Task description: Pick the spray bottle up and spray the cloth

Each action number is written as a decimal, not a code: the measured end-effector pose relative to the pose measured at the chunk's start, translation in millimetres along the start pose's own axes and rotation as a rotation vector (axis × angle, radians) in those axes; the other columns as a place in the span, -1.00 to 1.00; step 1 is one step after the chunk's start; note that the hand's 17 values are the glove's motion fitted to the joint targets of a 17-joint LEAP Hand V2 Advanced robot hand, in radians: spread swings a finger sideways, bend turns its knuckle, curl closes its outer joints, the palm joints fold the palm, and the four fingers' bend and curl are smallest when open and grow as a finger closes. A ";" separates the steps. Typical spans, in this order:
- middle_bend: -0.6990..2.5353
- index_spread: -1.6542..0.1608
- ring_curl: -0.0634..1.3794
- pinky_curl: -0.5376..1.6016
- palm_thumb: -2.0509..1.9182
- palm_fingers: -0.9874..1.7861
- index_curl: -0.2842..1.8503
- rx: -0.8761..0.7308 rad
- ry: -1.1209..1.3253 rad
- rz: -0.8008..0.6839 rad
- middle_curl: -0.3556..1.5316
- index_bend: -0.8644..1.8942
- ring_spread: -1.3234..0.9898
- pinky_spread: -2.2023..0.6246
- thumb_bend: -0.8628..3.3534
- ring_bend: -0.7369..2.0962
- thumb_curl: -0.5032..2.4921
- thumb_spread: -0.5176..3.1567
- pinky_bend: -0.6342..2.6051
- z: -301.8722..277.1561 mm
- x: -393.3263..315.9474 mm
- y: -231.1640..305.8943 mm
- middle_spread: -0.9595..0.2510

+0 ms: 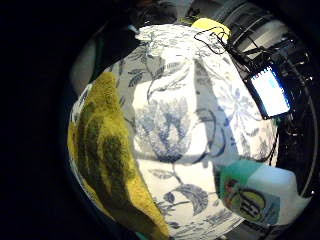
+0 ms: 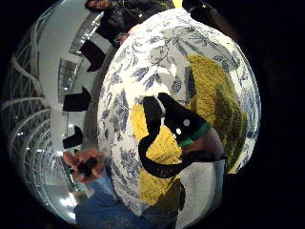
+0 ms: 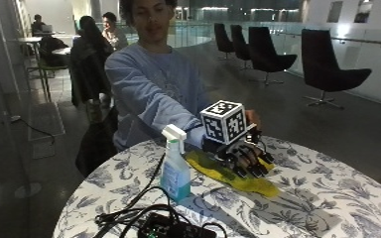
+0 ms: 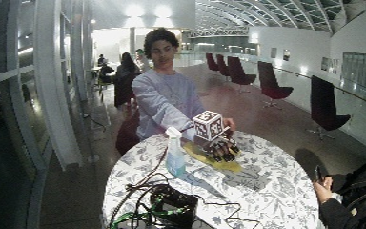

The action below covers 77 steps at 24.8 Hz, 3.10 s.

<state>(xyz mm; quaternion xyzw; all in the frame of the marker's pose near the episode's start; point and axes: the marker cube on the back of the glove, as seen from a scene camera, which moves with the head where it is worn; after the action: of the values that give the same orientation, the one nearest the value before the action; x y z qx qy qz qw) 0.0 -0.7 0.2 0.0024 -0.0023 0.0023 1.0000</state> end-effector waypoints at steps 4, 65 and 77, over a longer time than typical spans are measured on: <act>-0.37 0.53 -0.78 -0.39 0.26 0.10 -0.61 -0.006 -0.006 0.002 -0.49 -0.21 0.18 0.65 -0.46 -0.29 -0.60 -0.38 -0.42 2.1 0.9 -0.4 0.61; -0.40 0.42 -0.47 -0.18 0.35 0.21 -0.51 0.053 -1.042 -0.084 -0.23 -0.29 0.16 0.68 -0.60 -0.20 -0.46 -0.12 -0.45 -66.2 188.1 258.3 0.54; -0.40 0.42 -0.47 -0.17 0.37 0.20 -0.51 0.102 -1.043 -0.012 -0.22 -0.28 0.16 0.69 -0.60 -0.23 -0.45 -0.14 -0.45 -60.6 196.5 216.9 0.54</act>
<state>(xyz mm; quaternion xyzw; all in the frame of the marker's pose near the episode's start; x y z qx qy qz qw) 195.9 217.4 -58.5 0.0519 -0.4998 -0.0048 0.8646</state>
